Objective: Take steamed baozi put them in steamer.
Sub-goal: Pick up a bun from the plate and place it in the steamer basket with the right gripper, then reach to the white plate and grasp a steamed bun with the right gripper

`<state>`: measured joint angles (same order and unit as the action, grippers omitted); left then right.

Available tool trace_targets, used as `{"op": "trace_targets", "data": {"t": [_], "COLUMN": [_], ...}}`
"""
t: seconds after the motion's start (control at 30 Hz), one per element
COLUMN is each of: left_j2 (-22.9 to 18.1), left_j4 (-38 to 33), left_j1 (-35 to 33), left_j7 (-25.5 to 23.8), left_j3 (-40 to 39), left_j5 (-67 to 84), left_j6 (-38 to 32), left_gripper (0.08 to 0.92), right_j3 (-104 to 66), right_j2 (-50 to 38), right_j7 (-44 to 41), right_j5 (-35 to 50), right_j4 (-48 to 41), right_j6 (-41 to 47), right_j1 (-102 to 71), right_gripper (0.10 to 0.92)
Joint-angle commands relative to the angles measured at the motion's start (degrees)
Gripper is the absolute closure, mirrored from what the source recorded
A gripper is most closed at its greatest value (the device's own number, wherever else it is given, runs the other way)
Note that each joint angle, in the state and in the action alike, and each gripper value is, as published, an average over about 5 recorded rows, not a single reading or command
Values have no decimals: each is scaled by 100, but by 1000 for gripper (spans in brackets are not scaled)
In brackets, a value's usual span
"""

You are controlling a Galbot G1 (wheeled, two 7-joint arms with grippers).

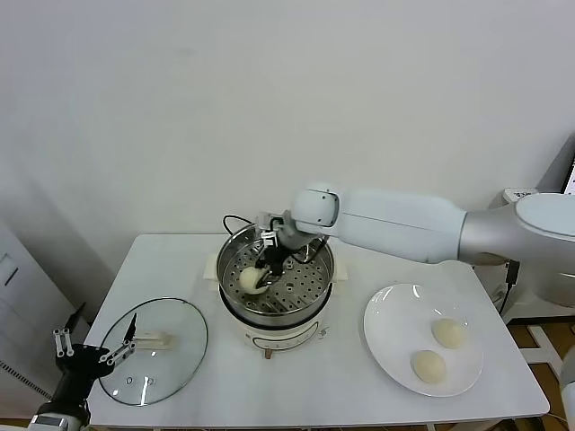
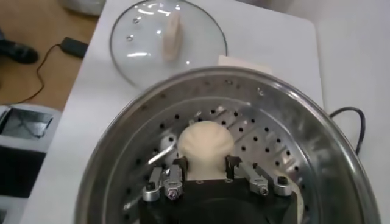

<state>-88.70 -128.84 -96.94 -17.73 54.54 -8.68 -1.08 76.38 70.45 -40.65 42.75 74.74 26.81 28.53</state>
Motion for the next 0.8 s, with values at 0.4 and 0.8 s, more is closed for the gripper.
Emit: {"op": "trace_targets", "data": {"t": [0.4, 0.8], "left_j2": [8, 47], "left_j4": [24, 45], "left_j1": [13, 78], "left_j7": [-3, 6], "left_j3": [-27, -37], "left_j5": [-9, 31], "left_j6": [3, -5], "left_gripper": [177, 177], "right_j3": [-170, 369], "right_j2": [-294, -2294], "right_j7": [121, -3341], "right_j5": [62, -1033], "right_j4": [121, -44], "right_j6": [156, -1228], "right_j1": [194, 1936], "right_gripper": [304, 203]}}
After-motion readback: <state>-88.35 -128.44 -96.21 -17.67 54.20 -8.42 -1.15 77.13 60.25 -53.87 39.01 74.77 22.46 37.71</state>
